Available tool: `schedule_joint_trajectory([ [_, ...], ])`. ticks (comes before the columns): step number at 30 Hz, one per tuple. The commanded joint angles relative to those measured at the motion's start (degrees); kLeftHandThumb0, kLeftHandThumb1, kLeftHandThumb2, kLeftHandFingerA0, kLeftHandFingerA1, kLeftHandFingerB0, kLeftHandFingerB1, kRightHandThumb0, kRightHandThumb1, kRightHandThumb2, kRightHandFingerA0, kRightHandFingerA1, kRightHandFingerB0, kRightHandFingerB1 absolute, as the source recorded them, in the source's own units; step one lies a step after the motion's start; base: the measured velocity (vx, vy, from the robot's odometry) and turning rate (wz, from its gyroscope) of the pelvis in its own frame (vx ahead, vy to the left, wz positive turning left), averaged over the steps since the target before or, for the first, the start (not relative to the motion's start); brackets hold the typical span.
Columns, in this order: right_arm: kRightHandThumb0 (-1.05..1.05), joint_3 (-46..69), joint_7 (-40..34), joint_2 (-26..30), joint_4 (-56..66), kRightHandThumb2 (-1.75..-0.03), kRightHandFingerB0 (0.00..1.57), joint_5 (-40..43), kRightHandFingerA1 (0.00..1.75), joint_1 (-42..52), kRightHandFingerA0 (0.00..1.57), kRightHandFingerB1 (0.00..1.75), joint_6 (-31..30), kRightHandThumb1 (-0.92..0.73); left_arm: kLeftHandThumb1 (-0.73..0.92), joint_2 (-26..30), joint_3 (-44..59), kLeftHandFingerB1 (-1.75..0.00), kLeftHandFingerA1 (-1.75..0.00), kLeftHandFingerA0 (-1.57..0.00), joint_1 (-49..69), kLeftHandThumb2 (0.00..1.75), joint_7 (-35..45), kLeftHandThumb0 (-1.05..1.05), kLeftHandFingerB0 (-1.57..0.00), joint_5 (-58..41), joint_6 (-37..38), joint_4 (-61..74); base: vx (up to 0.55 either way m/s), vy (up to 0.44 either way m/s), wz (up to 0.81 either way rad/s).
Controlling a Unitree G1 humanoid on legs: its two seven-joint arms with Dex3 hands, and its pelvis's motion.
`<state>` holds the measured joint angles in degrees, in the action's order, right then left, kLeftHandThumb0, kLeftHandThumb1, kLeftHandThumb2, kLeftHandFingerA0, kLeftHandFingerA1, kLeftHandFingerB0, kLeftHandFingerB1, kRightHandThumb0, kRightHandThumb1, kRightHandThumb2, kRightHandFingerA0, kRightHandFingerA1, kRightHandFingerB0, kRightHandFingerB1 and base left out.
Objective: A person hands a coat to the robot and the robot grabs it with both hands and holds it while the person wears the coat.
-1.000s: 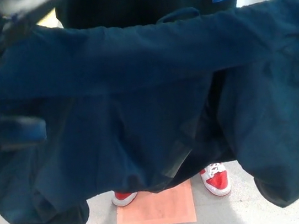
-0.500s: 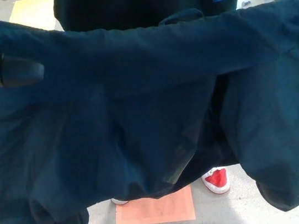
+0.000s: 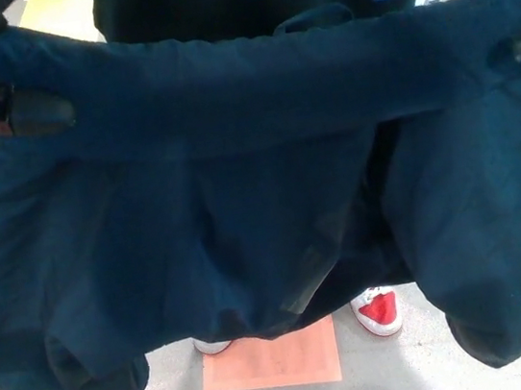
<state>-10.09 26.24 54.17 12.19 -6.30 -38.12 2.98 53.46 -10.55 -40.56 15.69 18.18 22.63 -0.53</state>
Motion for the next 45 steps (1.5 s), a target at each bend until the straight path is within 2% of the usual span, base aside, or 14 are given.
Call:
schedule_joint_trajectory([
  [1,-0.93,-15.57,33.9,0.23,-6.97,-0.72,0.01,2.62,0.39,-7.97,0.17,0.14,-19.24,-0.57,0.56,1.89,-7.48,-0.19,-0.26,-0.06,-3.97,0.98,21.85,-0.95,-0.08,5.64,-12.22,-1.23,0.0,0.0,0.0],
  [7,-0.89,-18.83,39.86,1.72,-5.8,-0.94,0.08,3.85,0.29,-8.81,0.07,0.04,-22.63,-0.55,0.76,4.04,-7.82,-0.26,-0.27,-0.06,-2.0,0.63,25.14,-1.01,-0.06,5.66,-12.4,3.73,0.0,0.0,0.0],
  [12,-0.87,-20.75,43.92,3.22,-3.57,-0.6,0.0,4.91,0.35,-9.47,0.13,0.17,-26.89,-0.63,0.57,4.37,-8.44,-0.18,-0.28,-0.09,-0.77,0.96,29.41,-0.97,-0.09,4.65,-16.05,8.09,0.0,0.0,0.0],
  [17,-0.81,-22.26,44.86,3.75,-2.46,-0.93,0.04,2.24,0.4,-9.69,0.0,0.12,-26.99,-0.49,0.72,3.6,-9.48,-0.25,-0.27,-0.09,-0.1,0.62,30.76,-0.99,-0.09,5.58,-17.56,10.03,0.0,0.0,0.0],
  [18,-0.87,-22.24,44.48,4.18,-1.81,-0.93,0.1,1.81,0.42,-9.13,0.04,0.06,-26.95,-0.55,0.58,3.27,-9.9,-0.19,-0.32,-0.09,-0.02,0.95,31.24,-0.99,-0.11,5.56,-17.95,10.4,0.0,0.0,0.0],
  [25,-0.87,-22.15,43.19,4.0,-2.53,-0.62,0.0,-0.64,0.38,-8.77,0.22,0.18,-25.42,-0.66,0.6,2.09,-14.13,-0.16,-0.34,-0.04,-3.25,1.02,38.56,-0.98,-0.11,9.03,-21.39,9.82,0.0,0.0,0.0],
  [27,-0.9,-22.15,43.09,3.78,-2.93,-0.62,0.0,-0.99,0.38,-8.86,0.22,0.15,-25.67,-0.65,0.19,1.65,-15.44,-0.48,-0.47,0.0,-4.63,0.91,40.56,-0.4,0.0,10.02,-21.69,8.63,0.0,0.0,0.0],
  [29,-0.84,-22.23,43.03,3.67,-3.06,-0.91,0.0,-1.7,0.5,-8.98,0.25,0.12,-25.86,-0.52,0.7,1.05,-16.28,-0.25,-0.41,-0.62,-5.54,0.63,41.44,-1.0,-0.12,10.38,-21.93,7.44,0.0,0.0,0.0],
  [31,-0.84,-22.42,42.8,3.36,-3.23,-0.92,0.0,-2.4,0.51,-9.14,0.29,0.13,-25.7,-0.52,0.57,0.69,-16.91,-0.29,-0.68,-0.73,-6.22,0.98,42.13,-1.02,-0.07,10.53,-22.23,6.27,0.0,0.0,0.0],
  [32,-0.84,-22.22,42.44,3.14,-3.76,-0.91,0.0,-2.51,0.5,-9.13,0.23,0.13,-24.92,-0.52,0.67,0.01,-17.81,-0.26,-0.68,-0.77,-7.24,0.61,43.45,-1.02,-0.17,10.9,-23.44,4.98,0.0,0.0,0.0],
  [38,-0.85,-22.09,42.19,2.73,-4.56,-0.92,0.0,-3.3,0.5,-9.63,0.25,0.13,-24.24,-0.52,0.51,-1.46,-19.3,-0.35,-0.65,-0.67,-9.69,0.92,45.12,-0.99,-0.15,11.2,-24.37,2.07,0.0,0.0,0.0],
  [41,-0.79,-18.78,32.9,1.64,-3.53,-0.9,0.09,-5.58,0.5,-5.31,0.37,0.38,-19.96,-0.58,0.44,-2.29,-17.64,-0.44,-0.76,-0.83,-6.66,0.9,35.98,-0.94,-0.43,13.83,-21.64,2.14,0.0,0.0,0.0],
  [42,-0.69,-17.9,29.6,1.39,-2.88,-0.66,0.57,-7.27,0.52,-3.66,0.93,0.39,-18.18,-0.86,0.5,-2.67,-16.87,-0.87,-1.21,-0.89,-5.28,0.96,32.86,-0.92,-0.78,14.61,-20.97,2.3,0.0,0.0,0.0],
  [45,-0.69,-15.95,24.68,0.68,-1.78,-0.66,0.57,-10.32,0.52,-0.66,0.93,0.39,-15.22,-0.86,0.5,-3.61,-15.2,-0.87,-1.21,-0.89,-2.88,0.96,28.29,-0.92,-0.78,16.26,-19.81,2.59,0.0,0.0,0.0],
])
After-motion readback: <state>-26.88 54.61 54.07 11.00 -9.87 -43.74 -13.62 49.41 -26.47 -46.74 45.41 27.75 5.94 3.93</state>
